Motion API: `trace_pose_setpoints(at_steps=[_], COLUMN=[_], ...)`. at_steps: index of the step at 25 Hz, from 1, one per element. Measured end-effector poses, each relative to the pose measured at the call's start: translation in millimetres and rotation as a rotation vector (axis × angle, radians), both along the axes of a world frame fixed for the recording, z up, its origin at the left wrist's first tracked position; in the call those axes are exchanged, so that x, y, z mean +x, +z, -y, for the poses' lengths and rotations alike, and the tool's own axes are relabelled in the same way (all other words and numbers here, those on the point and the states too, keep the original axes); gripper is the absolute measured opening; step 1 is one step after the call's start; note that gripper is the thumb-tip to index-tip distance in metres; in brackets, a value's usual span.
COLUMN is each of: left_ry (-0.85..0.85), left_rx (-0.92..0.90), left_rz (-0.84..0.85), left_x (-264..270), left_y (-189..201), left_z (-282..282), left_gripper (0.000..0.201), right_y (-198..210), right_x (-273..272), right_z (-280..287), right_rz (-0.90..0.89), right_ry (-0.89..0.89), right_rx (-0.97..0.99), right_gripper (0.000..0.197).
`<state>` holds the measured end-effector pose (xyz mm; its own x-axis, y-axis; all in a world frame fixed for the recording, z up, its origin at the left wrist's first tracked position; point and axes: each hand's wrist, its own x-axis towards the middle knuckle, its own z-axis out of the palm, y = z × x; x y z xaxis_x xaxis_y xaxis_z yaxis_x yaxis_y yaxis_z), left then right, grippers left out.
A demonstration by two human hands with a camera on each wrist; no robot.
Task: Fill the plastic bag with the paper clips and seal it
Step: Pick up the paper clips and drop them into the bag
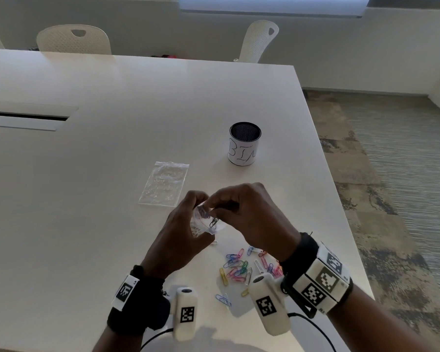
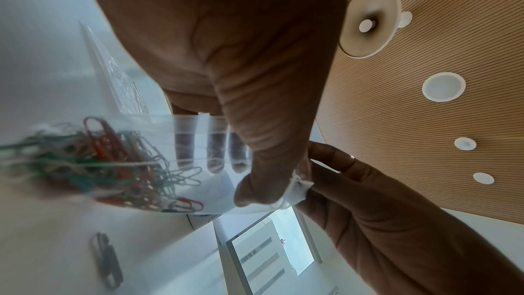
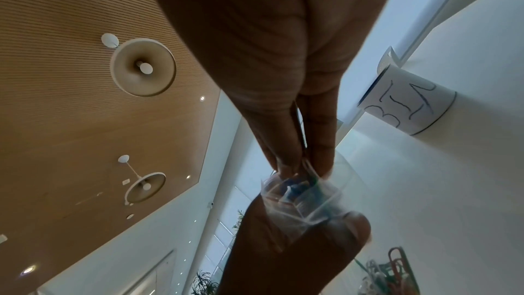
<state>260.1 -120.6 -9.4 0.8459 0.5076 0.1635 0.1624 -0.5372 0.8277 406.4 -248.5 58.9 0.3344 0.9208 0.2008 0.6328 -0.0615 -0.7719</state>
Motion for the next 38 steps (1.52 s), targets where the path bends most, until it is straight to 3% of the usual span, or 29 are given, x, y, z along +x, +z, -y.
trace_pose_setpoints(at_steps=[8,18,23,28,31,34,38], left_ry=[-0.024,-0.042,-0.056,-0.052,-0.052,-0.05,-0.054], left_rx=[0.035,0.022,0.026,0.03,0.031,0.038,0.033], left_rz=[0.024,0.009,0.001,0.01,0.009,0.005,0.002], left_x=[-2,-1,-1,-3,-3,-5,-5], left_y=[-3,-4,-3,1,2,3,2], left_z=[-3,-1,-2,-5,-5,-5,-5], left_gripper=[0.059,0.062,0.063,0.06,0.058,0.058,0.06], right_y=[2,-40,-64,-57,-43,-39,-41], right_x=[28,90,70,27,9,-1,-8], right_z=[32,156,161,142,126,113,100], right_rz=[0.031,0.186,0.312,0.234,0.091,0.106,0.133], right_ry=[-0.157,-0.518,-0.462,-0.401,-0.328,-0.292,-0.286], right_rx=[-0.018,-0.52,-0.677,-0.678,-0.718,-0.764,-0.734], right_gripper=[0.014,0.021,0.034,0.02,0.057,0.08,0.065])
